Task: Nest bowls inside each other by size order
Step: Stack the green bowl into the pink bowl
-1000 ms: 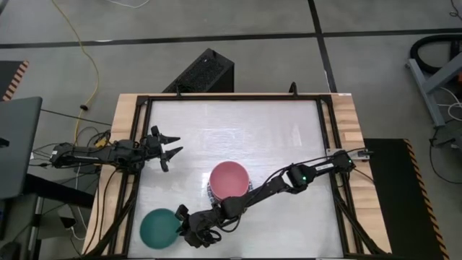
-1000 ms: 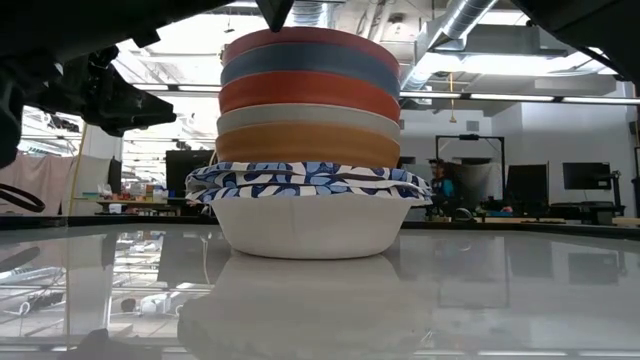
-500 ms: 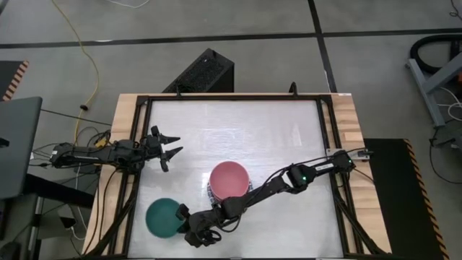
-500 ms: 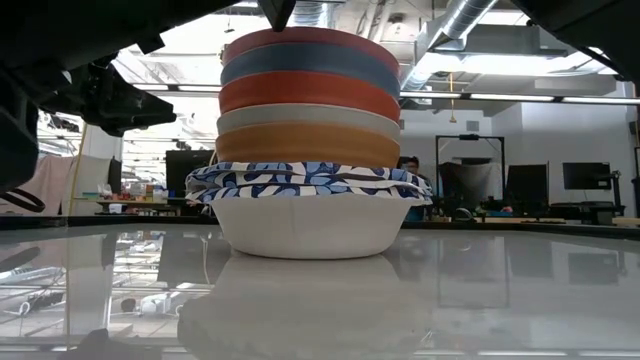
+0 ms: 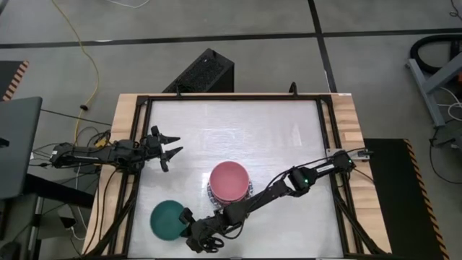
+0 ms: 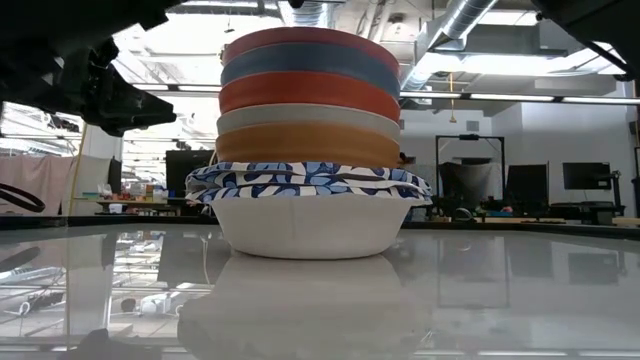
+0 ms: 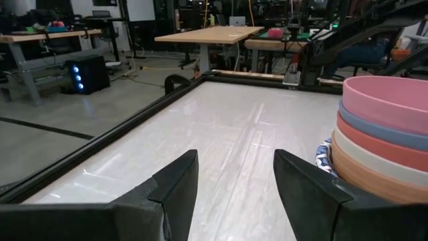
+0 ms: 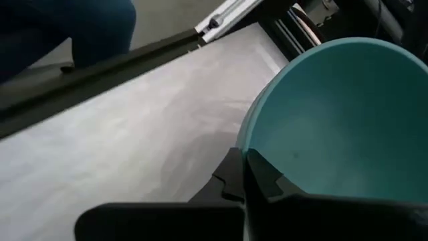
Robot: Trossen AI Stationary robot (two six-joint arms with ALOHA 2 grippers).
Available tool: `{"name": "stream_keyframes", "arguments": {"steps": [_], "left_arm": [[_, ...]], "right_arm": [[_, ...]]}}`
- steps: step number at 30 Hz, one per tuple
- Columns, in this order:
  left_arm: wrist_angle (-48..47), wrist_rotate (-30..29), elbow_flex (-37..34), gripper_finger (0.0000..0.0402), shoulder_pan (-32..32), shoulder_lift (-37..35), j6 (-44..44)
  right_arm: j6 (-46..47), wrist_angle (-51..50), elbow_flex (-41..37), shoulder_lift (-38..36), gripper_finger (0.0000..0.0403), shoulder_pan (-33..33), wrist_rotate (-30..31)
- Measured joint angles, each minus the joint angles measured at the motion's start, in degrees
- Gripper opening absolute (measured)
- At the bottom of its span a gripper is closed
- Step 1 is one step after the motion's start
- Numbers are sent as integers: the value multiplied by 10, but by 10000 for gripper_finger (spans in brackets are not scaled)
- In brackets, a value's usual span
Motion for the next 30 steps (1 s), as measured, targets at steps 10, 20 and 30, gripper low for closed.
{"name": "stream_keyframes", "arguments": {"steps": [10, 20, 30], "left_arm": [[0, 0, 0, 185, 0, 0, 0], [0, 0, 0, 185, 0, 0, 0], [0, 0, 0, 185, 0, 0, 0]], "right_arm": [[15, -12, 14, -2, 5, 22, 0], [49, -29, 14, -17, 5, 32, 0], [81, -71, 15, -59, 5, 63, -3]]}}
